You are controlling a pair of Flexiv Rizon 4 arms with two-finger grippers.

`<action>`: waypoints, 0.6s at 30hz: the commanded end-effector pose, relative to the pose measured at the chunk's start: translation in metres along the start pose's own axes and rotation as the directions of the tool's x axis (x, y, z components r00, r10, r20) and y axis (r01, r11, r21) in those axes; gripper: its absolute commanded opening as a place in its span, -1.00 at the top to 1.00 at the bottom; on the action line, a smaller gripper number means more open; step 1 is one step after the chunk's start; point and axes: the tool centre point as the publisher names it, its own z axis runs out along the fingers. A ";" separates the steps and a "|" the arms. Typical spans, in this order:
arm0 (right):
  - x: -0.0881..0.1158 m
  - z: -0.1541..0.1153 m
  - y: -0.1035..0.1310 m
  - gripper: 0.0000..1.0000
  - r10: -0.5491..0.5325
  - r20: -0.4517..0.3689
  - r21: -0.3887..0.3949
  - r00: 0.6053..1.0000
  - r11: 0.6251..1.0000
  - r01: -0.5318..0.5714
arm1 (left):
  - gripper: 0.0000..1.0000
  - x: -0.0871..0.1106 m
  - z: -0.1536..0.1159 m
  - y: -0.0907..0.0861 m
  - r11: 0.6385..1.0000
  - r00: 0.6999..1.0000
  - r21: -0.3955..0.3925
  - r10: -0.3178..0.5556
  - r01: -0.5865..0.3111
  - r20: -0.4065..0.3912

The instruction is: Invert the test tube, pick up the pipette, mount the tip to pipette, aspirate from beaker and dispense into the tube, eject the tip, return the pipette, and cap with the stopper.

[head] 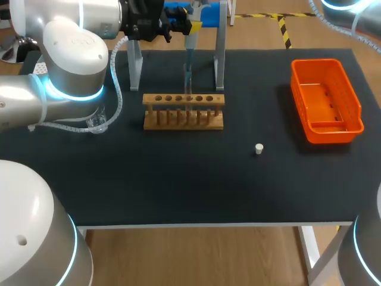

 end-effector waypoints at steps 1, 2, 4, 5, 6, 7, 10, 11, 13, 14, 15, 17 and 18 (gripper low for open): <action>0.002 0.003 -0.006 1.00 0.003 -0.007 0.006 1.000 1.000 -0.003 | 1.00 -0.003 -0.002 -0.003 1.000 1.000 0.002 0.000 0.000 0.001; 0.002 0.004 -0.007 1.00 0.005 -0.007 0.007 1.000 1.000 -0.005 | 1.00 -0.003 -0.002 -0.003 1.000 1.000 0.002 0.000 0.000 0.001; 0.002 0.004 -0.008 1.00 0.008 -0.009 0.009 1.000 1.000 -0.008 | 1.00 -0.003 -0.002 -0.003 1.000 1.000 0.002 0.000 0.000 0.001; 0.003 0.005 -0.009 1.00 0.009 -0.010 0.010 1.000 1.000 -0.009 | 1.00 -0.003 -0.002 -0.003 1.000 1.000 0.002 0.000 0.000 0.001; 0.003 0.005 -0.010 1.00 0.010 -0.011 0.011 1.000 1.000 -0.010 | 1.00 -0.003 -0.002 -0.003 1.000 1.000 0.002 0.000 0.000 0.001; 0.003 0.006 -0.011 1.00 0.012 -0.011 0.012 1.000 1.000 -0.012 | 1.00 -0.003 -0.002 -0.003 1.000 1.000 0.002 0.000 0.000 0.001; 0.004 0.007 -0.013 1.00 0.017 -0.014 0.015 1.000 1.000 -0.016 | 1.00 -0.003 -0.002 -0.003 1.000 1.000 0.002 0.000 0.000 0.001; 0.004 0.007 -0.014 1.00 0.019 -0.014 0.016 1.000 1.000 -0.018 | 1.00 -0.003 -0.002 -0.003 1.000 1.000 0.002 0.000 0.000 0.001; 0.004 0.008 -0.015 1.00 0.022 -0.015 0.018 1.000 1.000 -0.021 | 1.00 -0.003 -0.002 -0.003 1.000 1.000 0.002 0.000 0.000 0.001; 0.004 0.008 -0.016 1.00 0.023 -0.016 0.019 1.000 1.000 -0.023 | 1.00 -0.003 -0.002 -0.003 1.000 1.000 0.002 0.000 0.000 0.001; 0.004 0.008 -0.016 1.00 0.025 -0.016 0.019 1.000 1.000 -0.025 | 1.00 -0.003 -0.002 -0.003 1.000 1.000 0.002 0.000 0.000 0.001; 0.004 0.009 -0.017 1.00 0.028 -0.016 0.019 0.999 0.999 -0.028 | 1.00 -0.003 -0.002 -0.003 1.000 1.000 0.002 0.000 0.000 0.001; 0.004 0.009 -0.017 1.00 0.030 -0.016 0.018 0.999 0.999 -0.029 | 1.00 -0.003 -0.002 -0.003 1.000 1.000 0.002 0.000 0.000 0.001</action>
